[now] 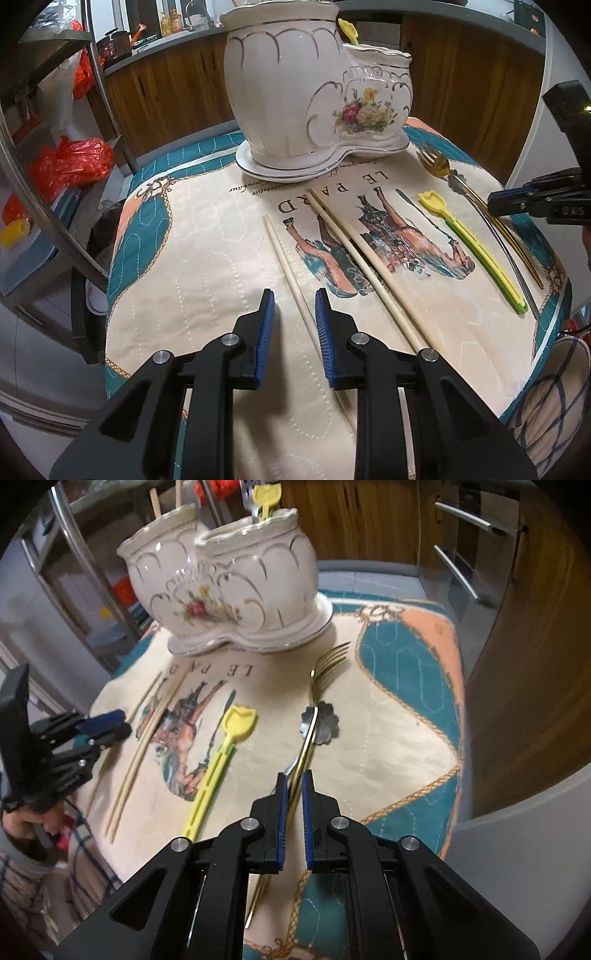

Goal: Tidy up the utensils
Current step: 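Grasp a chopstick with left tool while right tool grasps the gold fork and lifts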

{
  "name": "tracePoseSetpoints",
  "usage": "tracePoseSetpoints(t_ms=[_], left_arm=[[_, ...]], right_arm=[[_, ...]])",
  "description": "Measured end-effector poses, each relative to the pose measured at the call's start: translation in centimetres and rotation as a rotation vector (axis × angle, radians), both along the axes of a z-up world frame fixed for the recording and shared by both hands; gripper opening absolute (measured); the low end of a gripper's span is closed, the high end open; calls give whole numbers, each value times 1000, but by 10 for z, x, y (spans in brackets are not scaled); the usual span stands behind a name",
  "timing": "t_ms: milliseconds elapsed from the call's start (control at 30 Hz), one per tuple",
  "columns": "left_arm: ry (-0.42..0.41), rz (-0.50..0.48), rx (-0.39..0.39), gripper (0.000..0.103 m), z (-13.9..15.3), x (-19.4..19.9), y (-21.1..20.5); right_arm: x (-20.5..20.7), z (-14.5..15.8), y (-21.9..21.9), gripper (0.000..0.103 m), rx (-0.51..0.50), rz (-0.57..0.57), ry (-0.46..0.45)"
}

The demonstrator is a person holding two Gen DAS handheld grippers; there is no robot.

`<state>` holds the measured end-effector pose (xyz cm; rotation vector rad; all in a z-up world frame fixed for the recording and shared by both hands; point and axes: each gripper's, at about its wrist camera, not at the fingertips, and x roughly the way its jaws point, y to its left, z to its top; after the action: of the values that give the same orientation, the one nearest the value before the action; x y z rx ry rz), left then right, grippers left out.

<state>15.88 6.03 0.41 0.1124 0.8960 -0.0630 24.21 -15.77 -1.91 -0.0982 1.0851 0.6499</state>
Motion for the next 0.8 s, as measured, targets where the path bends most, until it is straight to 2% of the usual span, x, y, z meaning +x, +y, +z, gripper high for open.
tracePoseSetpoints(t_ms=[100, 300, 467, 600, 800], left_arm=[[0, -11, -1, 23, 0, -1, 1], [28, -40, 11, 23, 3, 2, 4], [91, -75, 55, 23, 4, 9, 4], [173, -110, 96, 23, 7, 17, 0], [344, -137, 77, 23, 10, 34, 7]], right_arm=[[1, 1, 5, 9, -42, 7, 0], [7, 5, 12, 9, -221, 53, -25], [25, 1, 27, 10, -302, 80, 14], [38, -1, 43, 10, -357, 99, 40], [49, -2, 55, 10, -431, 134, 86]])
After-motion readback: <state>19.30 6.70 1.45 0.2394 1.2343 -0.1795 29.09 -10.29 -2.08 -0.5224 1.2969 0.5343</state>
